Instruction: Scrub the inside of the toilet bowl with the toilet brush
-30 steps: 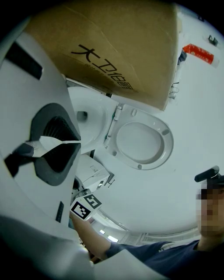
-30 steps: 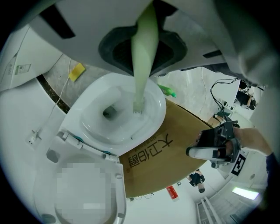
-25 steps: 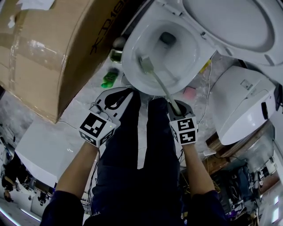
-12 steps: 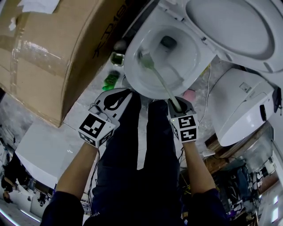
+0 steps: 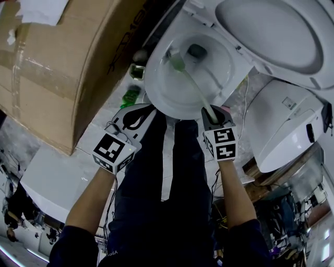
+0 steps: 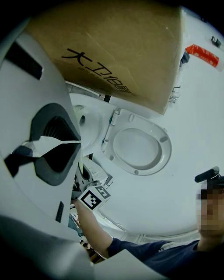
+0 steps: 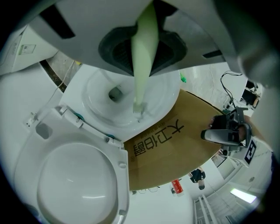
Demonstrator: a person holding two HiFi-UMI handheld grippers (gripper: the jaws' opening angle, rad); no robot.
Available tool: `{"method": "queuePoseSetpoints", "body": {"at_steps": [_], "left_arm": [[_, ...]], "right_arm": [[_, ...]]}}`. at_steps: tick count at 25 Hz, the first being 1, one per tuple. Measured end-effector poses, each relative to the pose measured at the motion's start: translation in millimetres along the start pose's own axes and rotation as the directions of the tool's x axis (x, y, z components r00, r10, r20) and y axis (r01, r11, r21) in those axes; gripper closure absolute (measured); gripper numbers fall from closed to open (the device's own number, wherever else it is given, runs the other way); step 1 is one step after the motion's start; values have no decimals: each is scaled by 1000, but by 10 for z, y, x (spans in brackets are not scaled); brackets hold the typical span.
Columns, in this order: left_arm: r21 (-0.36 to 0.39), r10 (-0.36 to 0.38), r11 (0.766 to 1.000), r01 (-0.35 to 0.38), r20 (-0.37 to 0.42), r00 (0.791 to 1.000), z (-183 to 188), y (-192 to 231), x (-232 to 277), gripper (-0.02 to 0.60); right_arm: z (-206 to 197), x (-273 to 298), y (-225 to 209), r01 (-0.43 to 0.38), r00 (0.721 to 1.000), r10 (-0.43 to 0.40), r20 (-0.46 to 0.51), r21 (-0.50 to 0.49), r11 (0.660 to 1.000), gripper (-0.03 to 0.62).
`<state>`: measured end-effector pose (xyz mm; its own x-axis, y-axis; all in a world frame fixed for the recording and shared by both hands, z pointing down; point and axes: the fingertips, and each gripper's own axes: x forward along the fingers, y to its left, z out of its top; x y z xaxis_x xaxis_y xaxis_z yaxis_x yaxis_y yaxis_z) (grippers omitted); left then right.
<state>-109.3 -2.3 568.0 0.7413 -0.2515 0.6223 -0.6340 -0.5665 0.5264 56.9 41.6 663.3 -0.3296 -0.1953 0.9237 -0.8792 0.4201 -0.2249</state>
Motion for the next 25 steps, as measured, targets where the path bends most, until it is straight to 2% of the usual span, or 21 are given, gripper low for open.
{"method": "queuePoseSetpoints", "body": {"at_steps": [16,25], "left_arm": [[8,-19,1000,20,-21,1000,68,-79,162,538],[19,-32,999,33,-31,999,79,-178,273,540]], "right_arm": [[317,-82,-595,87,994,-88,60,28,996,530],[169,-190,-844,118,991,-122,58,78,990,530]]}}
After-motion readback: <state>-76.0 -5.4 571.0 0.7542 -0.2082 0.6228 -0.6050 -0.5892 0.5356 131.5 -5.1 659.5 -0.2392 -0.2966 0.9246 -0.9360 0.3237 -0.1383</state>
